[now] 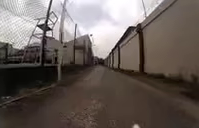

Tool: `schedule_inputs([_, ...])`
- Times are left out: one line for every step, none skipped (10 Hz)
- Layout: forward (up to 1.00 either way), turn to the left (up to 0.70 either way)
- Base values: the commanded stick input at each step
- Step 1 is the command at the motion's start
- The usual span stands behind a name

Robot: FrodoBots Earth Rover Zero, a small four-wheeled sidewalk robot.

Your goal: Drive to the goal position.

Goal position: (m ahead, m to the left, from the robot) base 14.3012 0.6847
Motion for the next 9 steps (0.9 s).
schedule_inputs([1.0, 0.0])
schedule_inputs([1.0, 0.0])
schedule_inputs([1.0, 0.0])
schedule_inputs([1.0, 0.0])
schedule_inputs([1.0, 0.0])
schedule_inputs([1.0, 0.0])
schedule_inputs([1.0, 0.0])
schedule_inputs([1.0, 0.0])
schedule_inputs([1.0, 0.0])
